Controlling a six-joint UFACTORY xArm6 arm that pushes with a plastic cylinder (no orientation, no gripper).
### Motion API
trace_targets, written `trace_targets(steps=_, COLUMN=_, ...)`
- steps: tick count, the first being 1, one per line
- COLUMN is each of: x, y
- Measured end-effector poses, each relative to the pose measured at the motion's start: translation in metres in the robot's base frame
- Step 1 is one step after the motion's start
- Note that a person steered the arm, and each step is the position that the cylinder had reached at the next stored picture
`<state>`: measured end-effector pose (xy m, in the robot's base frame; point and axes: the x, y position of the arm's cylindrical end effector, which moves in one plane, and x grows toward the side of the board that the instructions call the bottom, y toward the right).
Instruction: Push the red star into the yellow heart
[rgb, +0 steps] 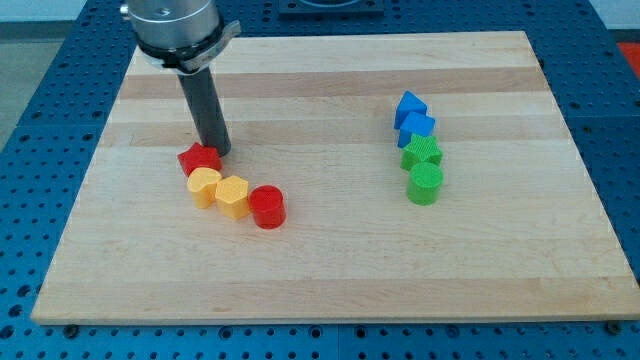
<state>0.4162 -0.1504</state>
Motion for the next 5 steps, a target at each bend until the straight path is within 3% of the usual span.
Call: trace_targets(steps=5, x=0.031, y=-0.032)
